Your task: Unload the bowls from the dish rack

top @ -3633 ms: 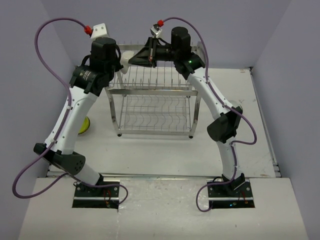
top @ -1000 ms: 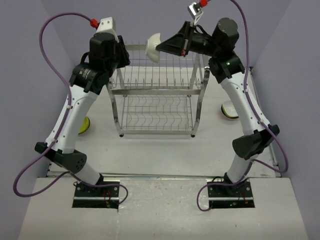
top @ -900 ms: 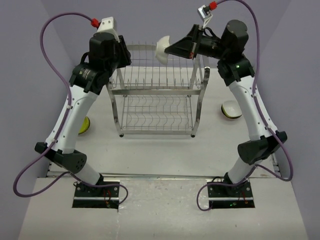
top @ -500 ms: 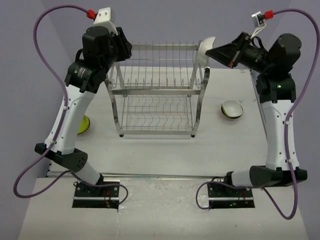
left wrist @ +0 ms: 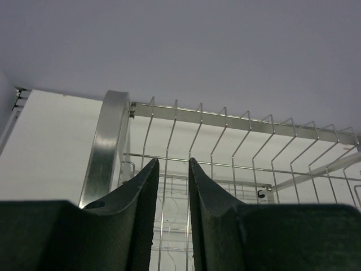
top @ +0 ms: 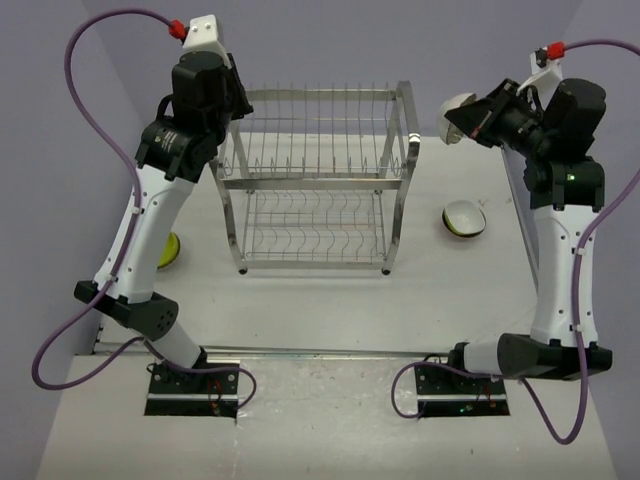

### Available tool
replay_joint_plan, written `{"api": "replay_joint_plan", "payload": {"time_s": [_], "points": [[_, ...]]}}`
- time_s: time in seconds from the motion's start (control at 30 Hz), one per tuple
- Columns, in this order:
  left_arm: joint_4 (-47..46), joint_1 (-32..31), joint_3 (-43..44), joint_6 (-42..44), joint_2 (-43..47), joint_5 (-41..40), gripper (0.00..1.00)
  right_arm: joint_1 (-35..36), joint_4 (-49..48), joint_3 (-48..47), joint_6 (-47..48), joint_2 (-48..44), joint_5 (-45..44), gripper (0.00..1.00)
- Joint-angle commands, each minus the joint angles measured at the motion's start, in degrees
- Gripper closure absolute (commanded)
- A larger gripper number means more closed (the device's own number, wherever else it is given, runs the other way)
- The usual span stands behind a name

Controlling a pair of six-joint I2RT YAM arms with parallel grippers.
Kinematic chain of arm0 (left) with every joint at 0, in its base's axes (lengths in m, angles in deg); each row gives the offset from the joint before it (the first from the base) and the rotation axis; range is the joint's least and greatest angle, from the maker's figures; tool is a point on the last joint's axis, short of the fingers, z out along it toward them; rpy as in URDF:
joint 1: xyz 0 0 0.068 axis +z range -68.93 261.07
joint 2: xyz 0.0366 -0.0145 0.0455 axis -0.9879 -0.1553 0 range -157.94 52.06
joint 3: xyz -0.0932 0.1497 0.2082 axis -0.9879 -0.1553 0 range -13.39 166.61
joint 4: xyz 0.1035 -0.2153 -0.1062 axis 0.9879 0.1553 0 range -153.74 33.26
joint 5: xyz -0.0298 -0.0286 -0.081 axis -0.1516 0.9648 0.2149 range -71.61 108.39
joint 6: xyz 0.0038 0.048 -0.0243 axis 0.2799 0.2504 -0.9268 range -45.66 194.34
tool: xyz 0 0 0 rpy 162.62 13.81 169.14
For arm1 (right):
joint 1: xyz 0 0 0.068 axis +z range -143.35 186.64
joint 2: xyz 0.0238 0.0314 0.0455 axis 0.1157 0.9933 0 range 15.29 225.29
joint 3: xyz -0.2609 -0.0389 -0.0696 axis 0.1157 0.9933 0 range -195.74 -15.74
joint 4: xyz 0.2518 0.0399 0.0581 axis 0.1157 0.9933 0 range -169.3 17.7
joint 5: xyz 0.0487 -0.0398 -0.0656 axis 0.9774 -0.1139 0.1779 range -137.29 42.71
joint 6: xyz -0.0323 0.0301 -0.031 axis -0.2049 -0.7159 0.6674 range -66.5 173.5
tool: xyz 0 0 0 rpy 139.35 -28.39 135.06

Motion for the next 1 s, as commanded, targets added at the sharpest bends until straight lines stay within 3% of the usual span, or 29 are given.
{"api": "replay_joint_plan", "payload": {"time_s": [0.0, 0.1, 0.17, 0.2, 0.23, 0.53, 0.8, 0.97], "points": [[0.4, -0.1, 0.8, 2.2, 1.7, -5.7, 0.72, -0.9, 4.4, -1.3, 4.5, 0.0, -11.5, 1.0], [1.1, -0.1, 1.2, 2.0, 2.2, -8.8, 0.74, -0.9, 7.1, -0.5, 6.0, 0.5, -18.0, 1.0], [1.7, -0.1, 1.3, 1.5, 2.7, -11.7, 0.87, -1.0, 8.8, 0.4, 7.4, 0.7, -21.4, 1.0], [1.9, -0.1, 1.3, 1.4, 2.9, -12.7, 0.98, -1.0, 9.2, 0.7, 7.7, 0.8, -23.6, 1.0], [2.4, -0.1, 1.3, 1.3, 3.1, -14.9, 1.0, -1.0, 9.4, 1.8, 8.1, 0.8, -26.3, 1.0], [5.1, 2.9, -2.6, 0.1, 3.2, -27.4, 1.0, -1.0, 10.3, 6.9, 11.1, 4.5, -35.7, 1.0], [4.5, 15.0, -6.8, -3.2, 1.3, -18.1, 1.0, -1.0, 11.9, 4.9, 12.0, 11.5, -38.3, 1.0], [4.4, 17.4, -5.5, -4.5, -1.6, -14.7, 1.0, -1.0, 12.2, 5.9, 12.1, 14.0, -38.2, 1.0]]}}
